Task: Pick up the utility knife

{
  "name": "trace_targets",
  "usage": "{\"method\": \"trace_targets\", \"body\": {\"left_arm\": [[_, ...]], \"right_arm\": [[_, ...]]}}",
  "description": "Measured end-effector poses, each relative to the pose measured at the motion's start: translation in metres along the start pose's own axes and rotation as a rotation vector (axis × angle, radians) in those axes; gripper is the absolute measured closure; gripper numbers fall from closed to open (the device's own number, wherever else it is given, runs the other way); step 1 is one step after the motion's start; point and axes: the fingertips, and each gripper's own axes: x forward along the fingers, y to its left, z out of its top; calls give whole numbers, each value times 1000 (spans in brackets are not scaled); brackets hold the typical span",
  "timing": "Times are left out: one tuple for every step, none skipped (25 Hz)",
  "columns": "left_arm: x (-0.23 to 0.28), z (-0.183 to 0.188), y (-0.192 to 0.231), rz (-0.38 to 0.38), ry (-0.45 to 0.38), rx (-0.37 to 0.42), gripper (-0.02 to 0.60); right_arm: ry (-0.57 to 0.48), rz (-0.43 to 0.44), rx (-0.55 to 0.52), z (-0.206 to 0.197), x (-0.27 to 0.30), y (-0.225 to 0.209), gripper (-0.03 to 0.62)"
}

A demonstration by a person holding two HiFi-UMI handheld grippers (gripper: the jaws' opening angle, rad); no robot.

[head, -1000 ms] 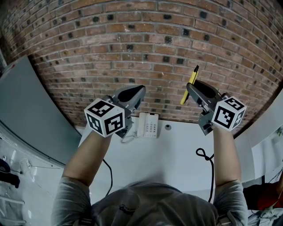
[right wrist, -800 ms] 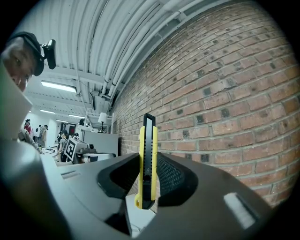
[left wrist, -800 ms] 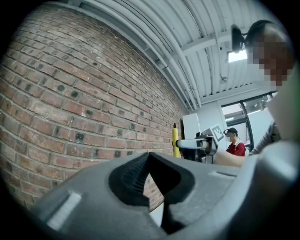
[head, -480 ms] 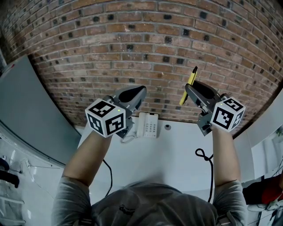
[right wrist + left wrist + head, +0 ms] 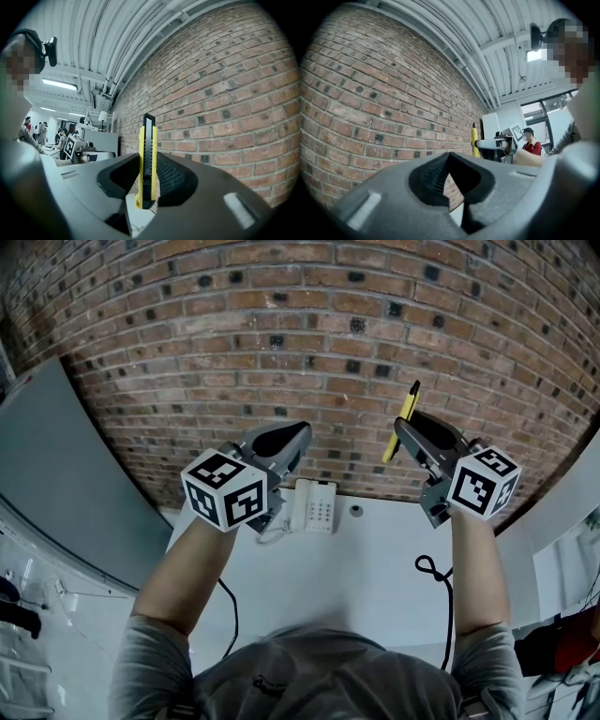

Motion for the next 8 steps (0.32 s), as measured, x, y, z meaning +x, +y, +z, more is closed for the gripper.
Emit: {"method": "trace_targets", "body": {"left_arm": [[0,0,0,-1,0,0,586],[0,1,0,-2,-1,0,586],[0,1,-1,-3,-1,0,586],[0,2,-1,-4,-2,1,586],[0,2,-1,-5,-3,1,586],[0,2,-1,-6,-4,1,586],[0,2,-1,-6,-4,1,586],[1,2,-2,-7,-5,1,586]], "right_arm": [[-1,1,-1,0,0,0,471],[-4,3,-3,1,0,0,471],[-5,4,-4,1,0,0,471],[-4,4,-6,1,0,0,471],[-3,3,-7,1,0,1,471],[-1,1,-8,1,0,1,471],[2,-1,-8,0,0,1,471],[5,-3,-9,0,0,1,471]]}}
